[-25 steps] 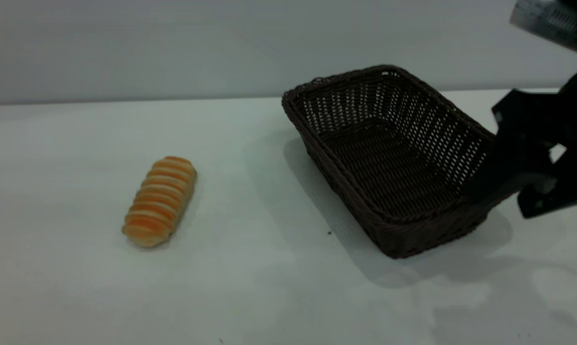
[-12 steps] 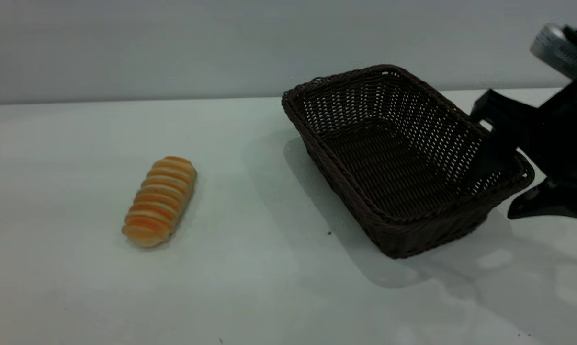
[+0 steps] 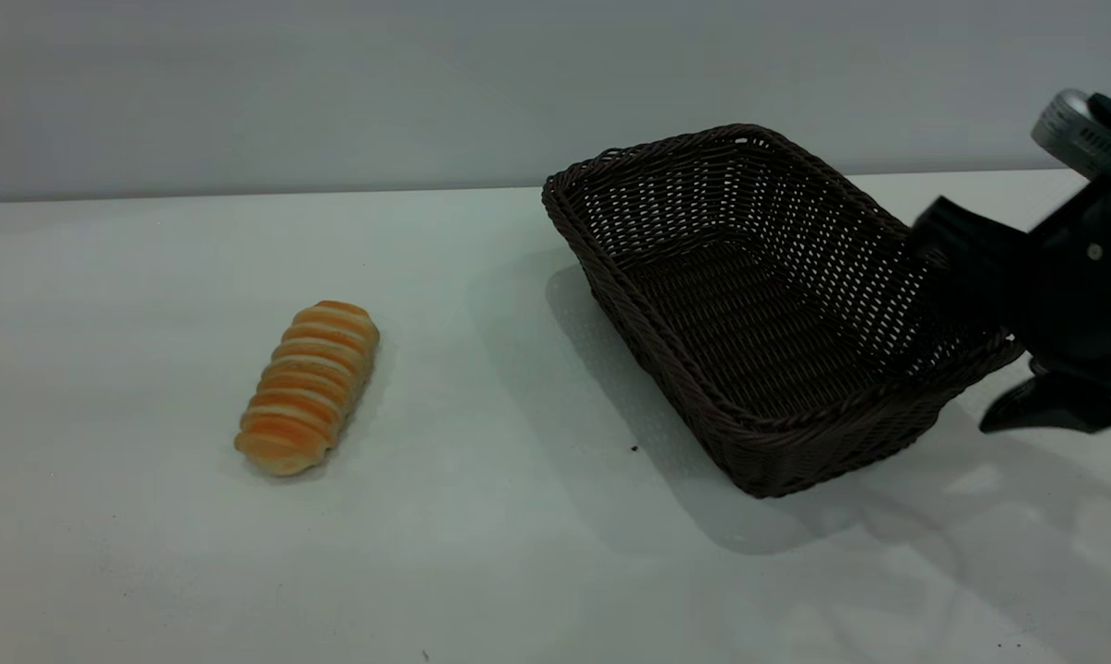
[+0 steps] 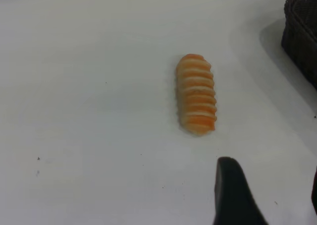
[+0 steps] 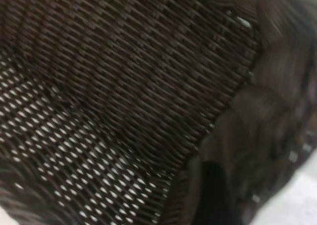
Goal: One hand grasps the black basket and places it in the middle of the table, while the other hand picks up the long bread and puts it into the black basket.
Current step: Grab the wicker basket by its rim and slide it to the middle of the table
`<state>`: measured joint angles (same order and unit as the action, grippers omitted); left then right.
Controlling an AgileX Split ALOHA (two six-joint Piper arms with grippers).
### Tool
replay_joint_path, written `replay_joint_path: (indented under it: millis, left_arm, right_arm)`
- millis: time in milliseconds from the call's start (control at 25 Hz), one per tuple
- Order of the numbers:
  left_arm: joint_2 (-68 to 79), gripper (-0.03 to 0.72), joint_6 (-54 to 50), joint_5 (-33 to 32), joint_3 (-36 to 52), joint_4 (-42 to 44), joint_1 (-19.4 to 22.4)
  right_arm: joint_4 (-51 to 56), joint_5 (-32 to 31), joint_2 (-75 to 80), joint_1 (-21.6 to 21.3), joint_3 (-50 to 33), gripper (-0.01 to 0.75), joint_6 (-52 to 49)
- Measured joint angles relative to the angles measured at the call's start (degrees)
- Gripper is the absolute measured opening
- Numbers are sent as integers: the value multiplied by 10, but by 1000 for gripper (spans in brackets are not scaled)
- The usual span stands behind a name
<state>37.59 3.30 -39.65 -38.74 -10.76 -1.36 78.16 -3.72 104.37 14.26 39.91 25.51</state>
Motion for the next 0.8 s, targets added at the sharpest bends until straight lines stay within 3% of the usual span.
replay_joint_path:
  millis: [240,520,640,800]
  left_arm:
    - [0,414,0,-4,0,0,0]
    - [0,414,0,-15,0,0,0]
    - [0,414,2,-16,0,0,0]
    - [0,414,9,-25,0,0,0]
  right_arm:
    - [22,-12,32,0,28,541,0]
    - [82,24,95,0,47,528,10]
    - [83,24,118,0,70,462,27]
    - [91,7,121,0,80,273,44]
